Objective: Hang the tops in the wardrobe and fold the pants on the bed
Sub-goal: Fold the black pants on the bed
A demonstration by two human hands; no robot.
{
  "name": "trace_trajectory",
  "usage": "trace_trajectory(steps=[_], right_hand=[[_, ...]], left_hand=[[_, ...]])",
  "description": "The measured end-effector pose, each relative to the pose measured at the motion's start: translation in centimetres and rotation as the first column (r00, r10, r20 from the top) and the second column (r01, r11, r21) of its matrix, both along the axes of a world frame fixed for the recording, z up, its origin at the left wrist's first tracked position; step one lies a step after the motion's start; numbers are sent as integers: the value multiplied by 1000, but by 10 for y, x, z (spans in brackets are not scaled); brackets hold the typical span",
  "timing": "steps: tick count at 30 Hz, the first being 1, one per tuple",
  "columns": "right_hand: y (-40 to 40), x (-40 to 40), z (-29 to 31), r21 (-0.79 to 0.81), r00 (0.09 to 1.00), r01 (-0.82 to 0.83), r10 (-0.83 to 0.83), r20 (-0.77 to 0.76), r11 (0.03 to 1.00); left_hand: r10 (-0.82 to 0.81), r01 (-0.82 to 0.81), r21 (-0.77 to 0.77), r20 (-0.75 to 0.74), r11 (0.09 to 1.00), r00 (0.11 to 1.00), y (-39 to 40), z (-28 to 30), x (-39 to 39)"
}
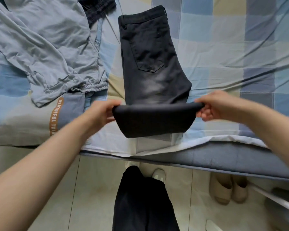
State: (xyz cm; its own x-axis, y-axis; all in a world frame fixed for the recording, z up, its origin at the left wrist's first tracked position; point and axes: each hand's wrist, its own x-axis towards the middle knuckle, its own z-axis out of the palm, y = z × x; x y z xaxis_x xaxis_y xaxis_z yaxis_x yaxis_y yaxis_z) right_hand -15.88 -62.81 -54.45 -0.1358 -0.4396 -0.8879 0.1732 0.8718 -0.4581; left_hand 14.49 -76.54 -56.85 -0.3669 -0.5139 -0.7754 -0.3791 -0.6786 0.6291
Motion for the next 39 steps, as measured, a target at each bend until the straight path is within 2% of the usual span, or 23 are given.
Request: trace_trajectory(steps=[2, 4, 6, 7, 9, 11, 12, 16, 19, 22, 26, 27, 29, 31, 33, 35, 36, 39], right_hand=[[-43, -22, 4, -63, 1000, -12, 12, 1, 998], [-89, -49, -1, -156, 999, 37, -38, -8, 987], [-126, -72, -25, -222, 975, 170, -197, -103, 960], [-134, -78, -41, -227, 946, 235, -276, -170, 945], [-132, -73, -81, -129, 927, 222, -250, -279, 967], [-107, -47, -121, 48, 975, 123, -112, -192, 991], [-94, -33, -138, 99, 985, 104, -88, -148, 990], [-60, 0, -171, 26, 973, 126, -119, -196, 992], [-53, 2, -175, -22, 979, 182, -183, -92, 983], [-54, 0, -172, -97, 988, 150, -153, -33, 984], [-44, 6, -158, -192, 990, 142, -140, 26, 971], [-36, 10, -154, -201, 991, 135, -137, 8, 970], [-16, 20, -152, -203, 987, 138, -151, -51, 970], [2, 29, -151, -208, 983, 143, -162, -82, 968], [11, 34, -154, -191, 979, 158, -179, -101, 969], [11, 34, -159, -166, 964, 214, -235, -122, 963], [8, 33, -160, -157, 957, 235, -256, -134, 959], [1, 30, -162, -126, 961, 221, -238, -143, 967]], left_hand=[[-8, 8, -1, -59, 1000, 998, -45, 3, -19], [71, -70, 12, -105, 997, 992, -93, -9, -37], [214, -211, 35, -128, 977, 968, -130, -36, -51], [235, -234, 27, -90, 972, 968, -137, -56, -54], [108, -110, 51, 24, 993, 994, -133, -100, -54], [-69, 54, 133, 109, 990, 992, -106, -131, -53], [-89, 68, 141, 144, 988, 986, -91, -141, -53], [38, -26, -73, 170, 997, 985, -55, -162, -44], [-29, 70, -220, 183, 973, 983, -47, -166, -38], [-88, 135, -259, 187, 956, 978, -41, -164, -37], [-88, 131, -248, 176, 960, 980, -31, -154, -39], [-114, 176, -298, 215, 938, 970, -26, -152, -37], [-164, 304, -453, 323, 838, 932, -15, -151, -30], [-87, 274, -546, 343, 792, 935, -3, -150, -23], [-63, 186, -443, 278, 877, 958, 5, -151, -17], [-114, 149, -234, 153, 961, 982, 11, -151, -15], [-158, 174, -156, 109, 972, 981, 14, -150, -16], [-249, 257, -104, 87, 961, 965, 21, -149, -20]])
